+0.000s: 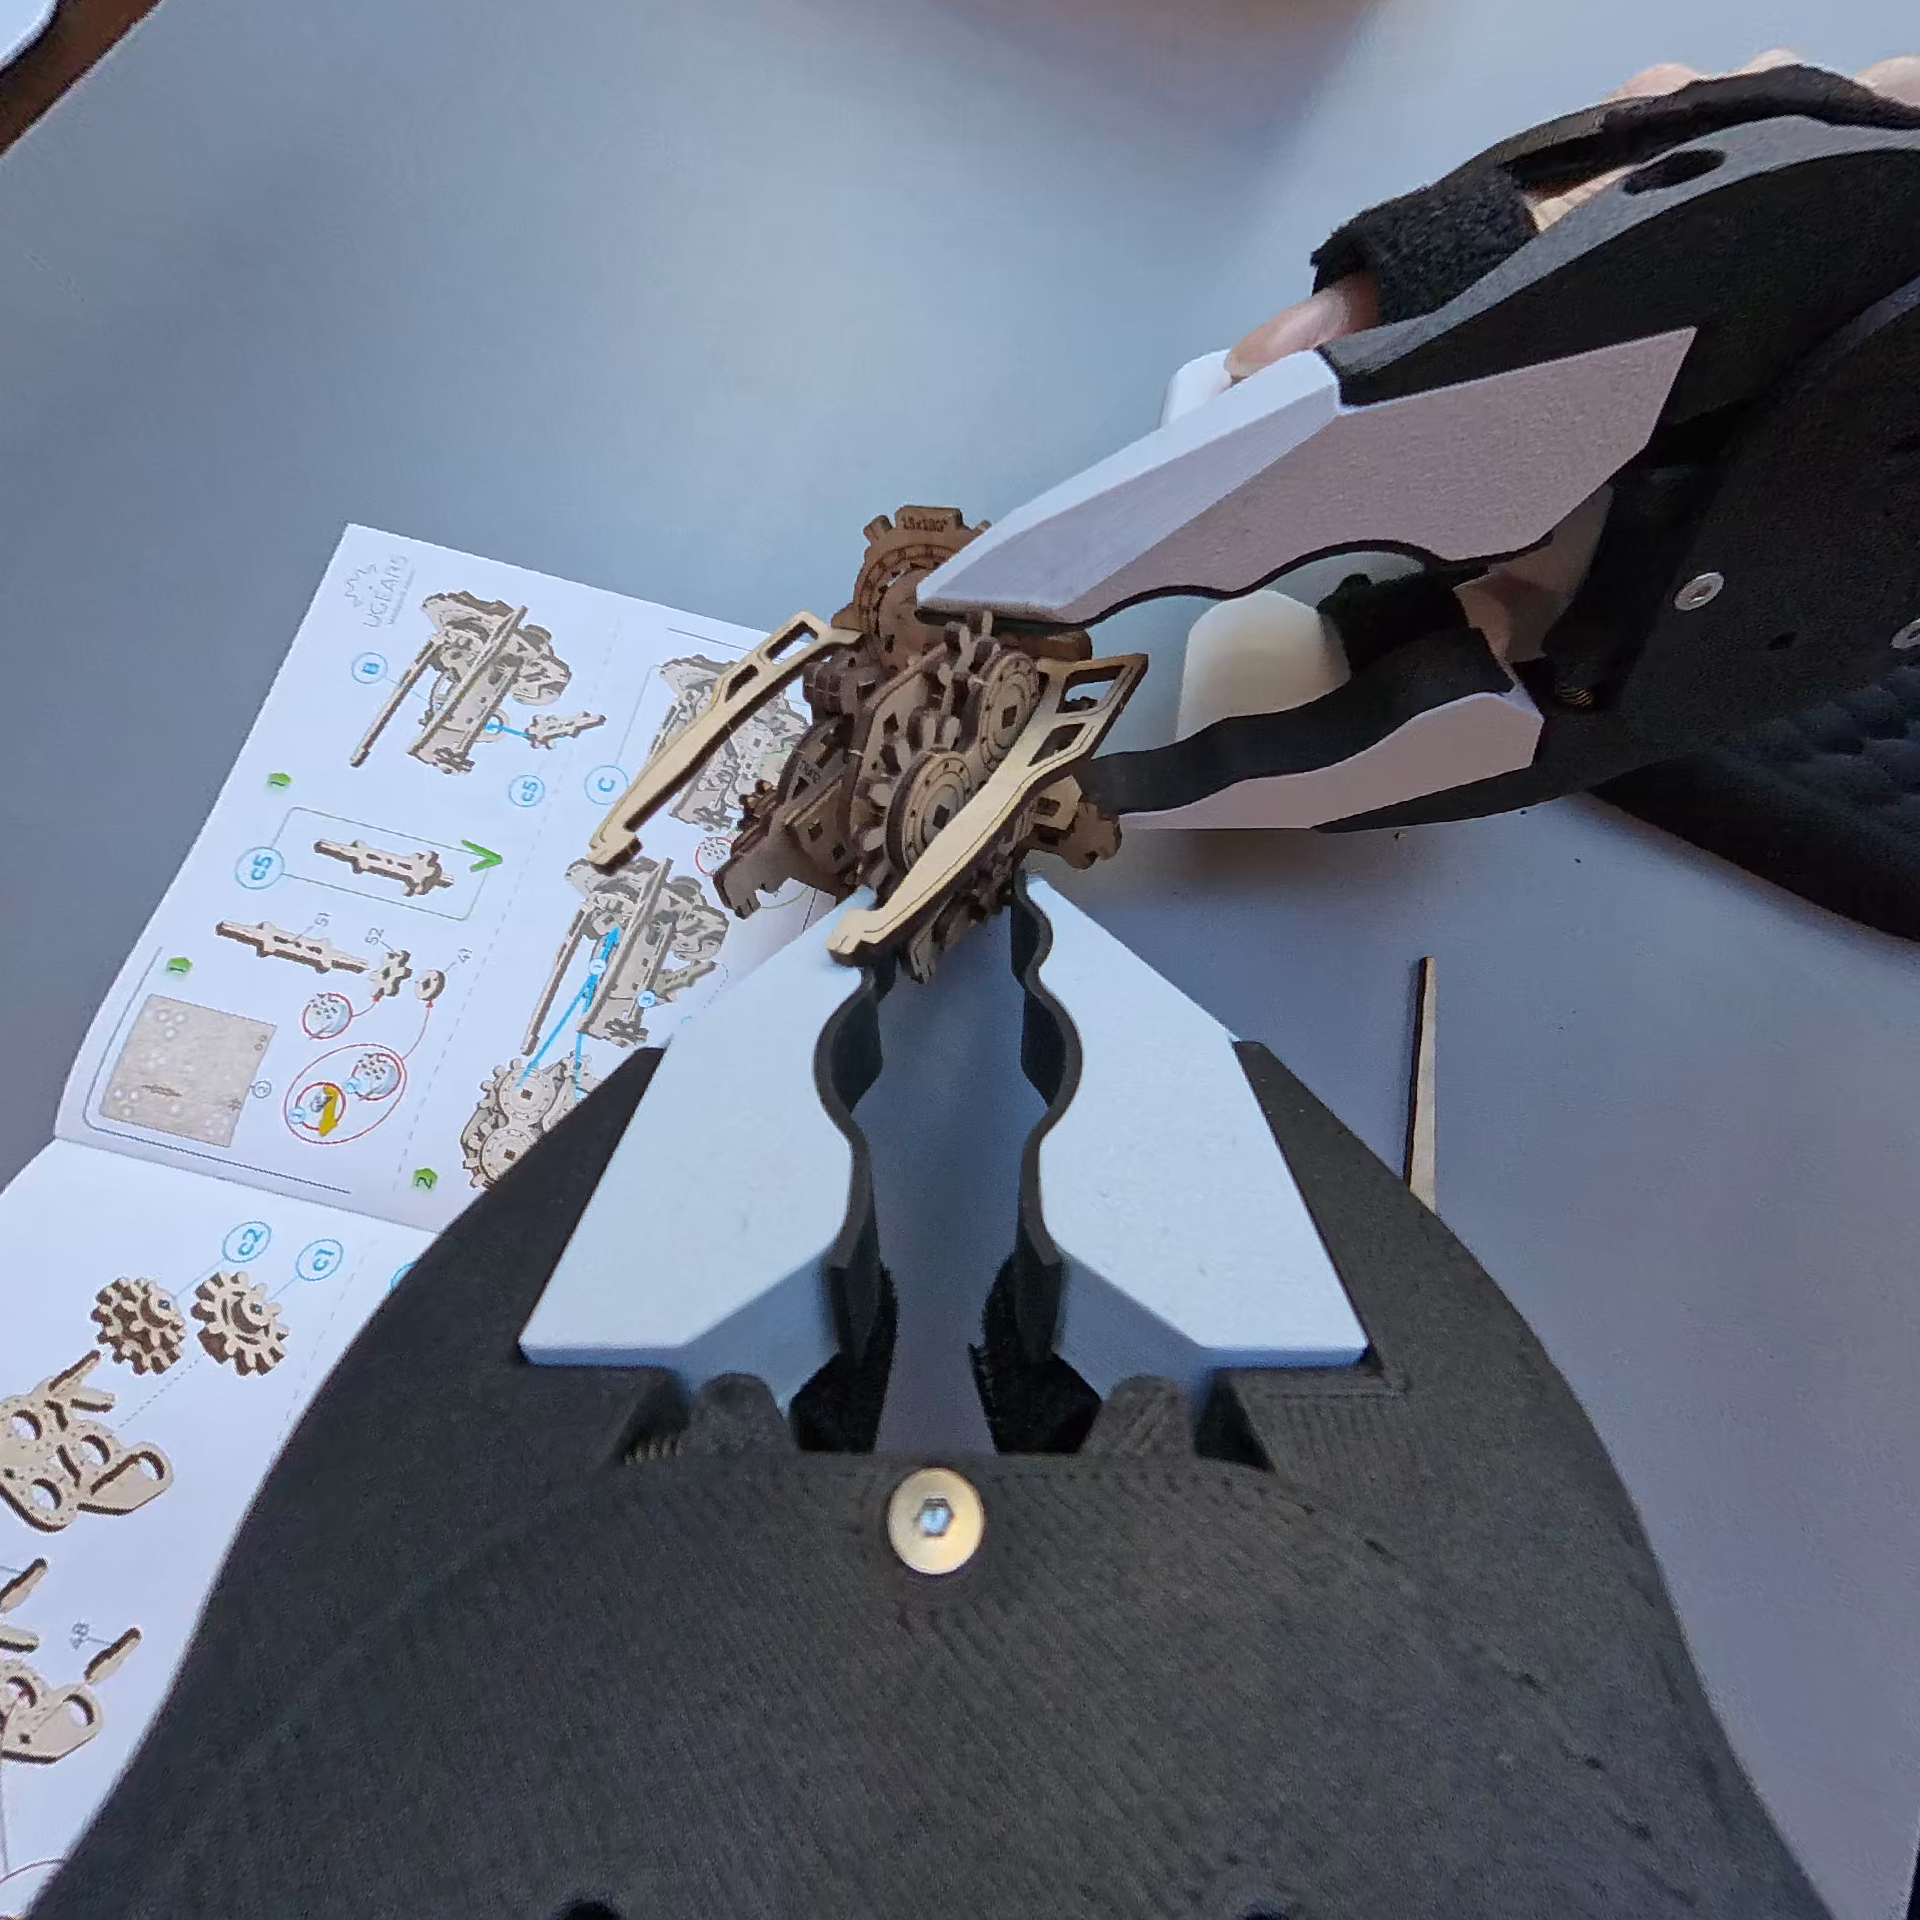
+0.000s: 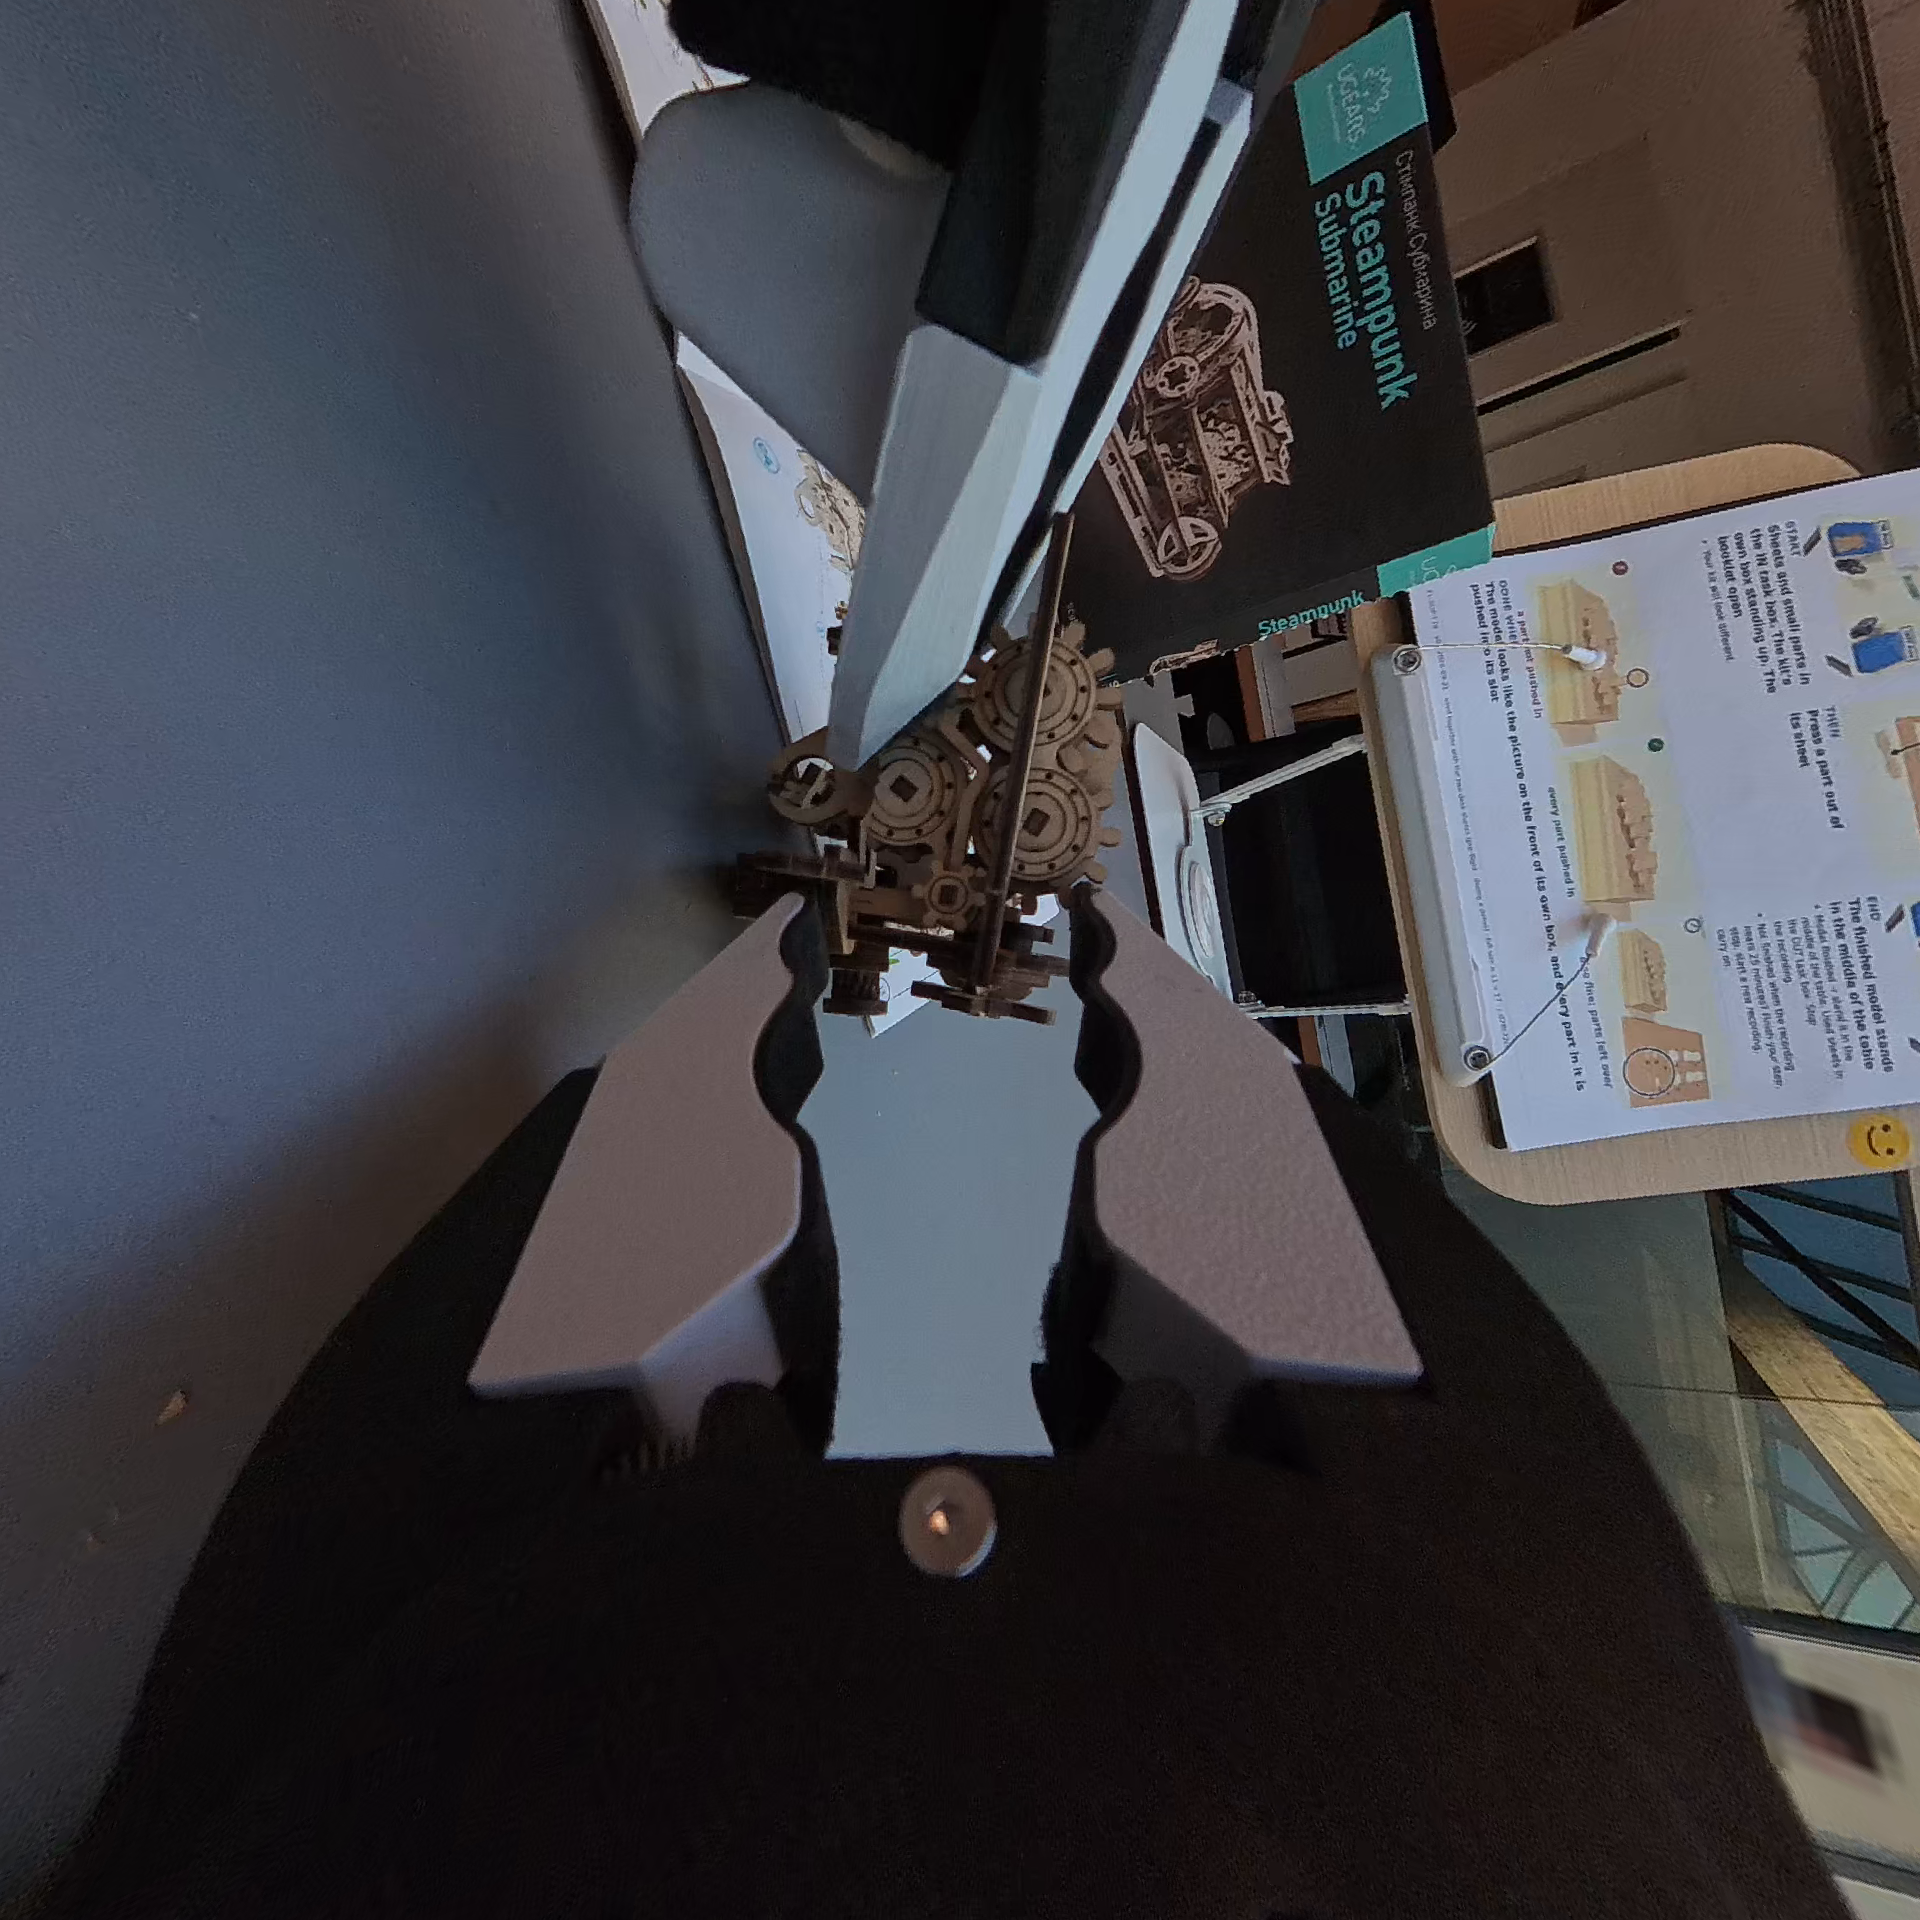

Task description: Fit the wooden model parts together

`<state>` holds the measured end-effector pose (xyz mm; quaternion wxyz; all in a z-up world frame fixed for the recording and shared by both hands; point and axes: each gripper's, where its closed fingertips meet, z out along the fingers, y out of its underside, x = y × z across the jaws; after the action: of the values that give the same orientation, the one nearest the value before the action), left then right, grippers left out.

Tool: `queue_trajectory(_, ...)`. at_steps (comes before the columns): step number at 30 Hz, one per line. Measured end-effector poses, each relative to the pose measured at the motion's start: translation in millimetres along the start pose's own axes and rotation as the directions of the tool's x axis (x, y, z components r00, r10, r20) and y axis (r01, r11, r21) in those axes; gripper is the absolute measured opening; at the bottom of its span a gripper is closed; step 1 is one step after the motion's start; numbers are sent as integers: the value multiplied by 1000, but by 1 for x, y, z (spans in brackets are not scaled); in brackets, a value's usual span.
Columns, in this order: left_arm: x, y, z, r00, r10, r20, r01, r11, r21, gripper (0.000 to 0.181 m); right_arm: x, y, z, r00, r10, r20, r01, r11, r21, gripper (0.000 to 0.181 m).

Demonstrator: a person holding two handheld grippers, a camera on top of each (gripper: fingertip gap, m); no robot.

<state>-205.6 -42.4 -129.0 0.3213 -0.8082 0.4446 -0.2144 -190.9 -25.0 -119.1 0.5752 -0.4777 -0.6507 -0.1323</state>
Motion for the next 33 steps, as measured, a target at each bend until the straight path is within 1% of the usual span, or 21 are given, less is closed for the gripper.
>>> queue_trajectory(3,-1,0,-1,1000,-19,0,19,1000,19,22,0,0,0,1000,7,5,-7,1000,3,46)
queue_trajectory(10,-3,-2,-10,991,-114,-71,121,988,94,23,0,0,-1,1000,2,3,-2,1000,4,46)
queue_trajectory(16,-2,-9,-21,990,-103,-94,119,975,186,26,-1,-1,-2,1000,-18,-3,18,1000,7,46)
queue_trajectory(21,5,-3,-28,988,-64,-140,97,966,241,28,1,-11,-10,988,-139,-73,142,989,35,45)
queue_trajectory(24,14,1,-37,984,-31,-173,80,956,284,28,6,-22,-19,954,-248,-170,260,964,57,45)
queue_trajectory(26,18,3,-45,986,-3,-168,56,949,311,28,8,-26,-24,930,-298,-216,316,947,55,45)
queue_trajectory(30,15,7,-59,991,8,-131,39,936,351,28,9,-30,-28,912,-327,-247,351,935,58,45)
queue_trajectory(33,12,5,-68,987,-31,-157,91,915,393,27,9,-33,-29,919,-310,-244,338,938,80,45)
